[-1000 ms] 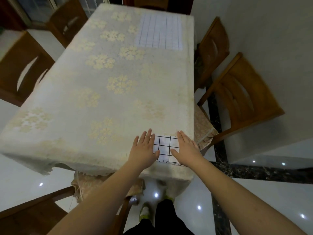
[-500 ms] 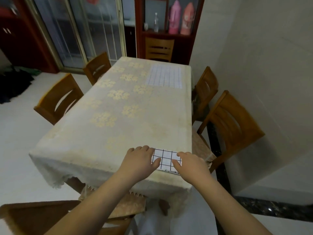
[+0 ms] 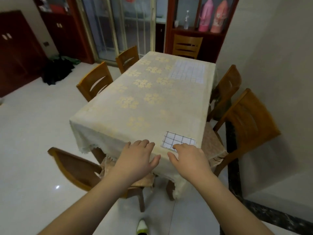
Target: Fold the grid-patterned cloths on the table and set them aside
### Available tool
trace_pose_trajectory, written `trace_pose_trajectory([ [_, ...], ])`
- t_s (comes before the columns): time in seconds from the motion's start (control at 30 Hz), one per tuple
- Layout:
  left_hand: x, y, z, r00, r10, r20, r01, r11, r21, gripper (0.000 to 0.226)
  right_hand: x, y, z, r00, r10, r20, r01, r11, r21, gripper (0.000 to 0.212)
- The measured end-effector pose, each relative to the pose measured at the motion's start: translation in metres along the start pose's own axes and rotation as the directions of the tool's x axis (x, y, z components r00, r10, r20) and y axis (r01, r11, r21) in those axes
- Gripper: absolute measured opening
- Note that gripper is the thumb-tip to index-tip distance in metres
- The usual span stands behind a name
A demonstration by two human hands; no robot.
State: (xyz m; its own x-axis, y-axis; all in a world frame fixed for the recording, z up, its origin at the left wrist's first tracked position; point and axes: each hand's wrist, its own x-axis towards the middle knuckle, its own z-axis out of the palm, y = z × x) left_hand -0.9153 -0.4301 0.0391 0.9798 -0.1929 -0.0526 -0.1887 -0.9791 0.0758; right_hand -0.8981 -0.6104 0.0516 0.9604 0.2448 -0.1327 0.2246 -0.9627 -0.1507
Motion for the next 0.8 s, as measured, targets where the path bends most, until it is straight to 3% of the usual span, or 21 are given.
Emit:
trace_pose_trajectory([
  [0.33,-0.13,-0.11,-0.008,0.918,-0.37,-0.145,0.372,0.928,-0.016,0.06,-0.002,-0.157,0.012,0.94,-0.339,0.024,0.34,0.938,-0.069,0.048],
  [0.5,-0.194,-0.177,-0.001,0.844,-0.525,-0.105,0.519,0.851,-0.084,0.067,-0.008,-0.254,0.033,0.884,-0.465,0.046,0.467,0.882,-0.059,0.041],
  [0.8,-0.295,-0.318,0.003,0.788,-0.598,-0.147,0.601,0.799,-0.026,0.06,-0.013,-0.424,0.079,0.832,-0.553,0.044,0.554,0.827,-0.09,0.046],
])
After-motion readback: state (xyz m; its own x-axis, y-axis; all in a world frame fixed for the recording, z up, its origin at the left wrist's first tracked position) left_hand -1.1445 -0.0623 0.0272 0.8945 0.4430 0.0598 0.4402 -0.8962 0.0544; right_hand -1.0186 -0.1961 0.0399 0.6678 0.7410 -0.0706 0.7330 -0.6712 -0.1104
